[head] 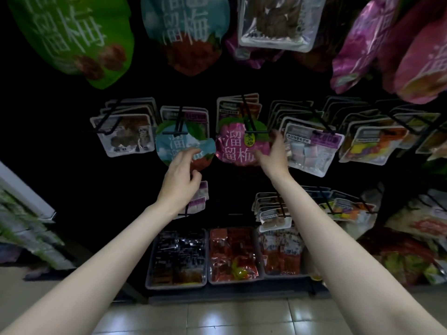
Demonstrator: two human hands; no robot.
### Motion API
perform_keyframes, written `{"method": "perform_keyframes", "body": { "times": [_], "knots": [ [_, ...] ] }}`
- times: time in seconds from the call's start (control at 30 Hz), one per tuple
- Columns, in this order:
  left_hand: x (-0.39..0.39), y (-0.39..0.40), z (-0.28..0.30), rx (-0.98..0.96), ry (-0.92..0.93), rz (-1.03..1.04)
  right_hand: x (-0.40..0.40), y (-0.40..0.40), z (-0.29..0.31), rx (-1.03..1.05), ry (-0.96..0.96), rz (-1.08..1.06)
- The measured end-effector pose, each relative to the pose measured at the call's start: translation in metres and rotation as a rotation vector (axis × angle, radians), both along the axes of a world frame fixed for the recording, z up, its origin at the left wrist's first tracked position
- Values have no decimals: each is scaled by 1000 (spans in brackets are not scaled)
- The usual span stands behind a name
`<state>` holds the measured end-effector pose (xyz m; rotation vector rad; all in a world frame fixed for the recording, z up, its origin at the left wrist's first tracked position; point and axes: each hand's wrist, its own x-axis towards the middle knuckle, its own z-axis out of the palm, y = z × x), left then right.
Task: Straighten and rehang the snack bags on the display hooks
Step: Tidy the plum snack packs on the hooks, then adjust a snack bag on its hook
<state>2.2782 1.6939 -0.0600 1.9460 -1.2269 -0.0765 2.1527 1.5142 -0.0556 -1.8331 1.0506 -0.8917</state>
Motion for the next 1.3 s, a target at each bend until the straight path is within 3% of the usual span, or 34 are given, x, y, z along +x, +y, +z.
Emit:
{"method": "perform_keyframes", "body": {
  "times": [0.1, 0.2, 0.47, 0.67, 0.77, 0.87, 1.03, 1.17, 1.3],
  "knots": [
    [0, -1, 4, 16, 1, 4, 1, -1, 4, 22, 76, 39],
    [0, 1, 7, 23, 2, -27, -2, 2, 10, 66, 5, 43],
    [-17, -12, 32, 146, 16, -267, -44, 1, 35, 82, 86, 143],
    [-34, -30, 60, -33, -39, -287, -77, 16, 69, -128, 301, 357],
    [-31, -39, 80, -207, -42, -243, -96, 16, 88, -343, 381, 298],
    [-25, -52, 112, -269, -70, -201, -111, 13, 117, -457, 240, 169],
    [-16, -81, 180, -416, -111, -99, -108, 2, 167, -453, -98, 30],
    [-12, -105, 234, -445, -76, -62, -95, 1, 192, -500, -75, 17],
    [-8, -126, 259, -354, 170, -98, -92, -4, 203, -504, -52, 22]
  ]
}}
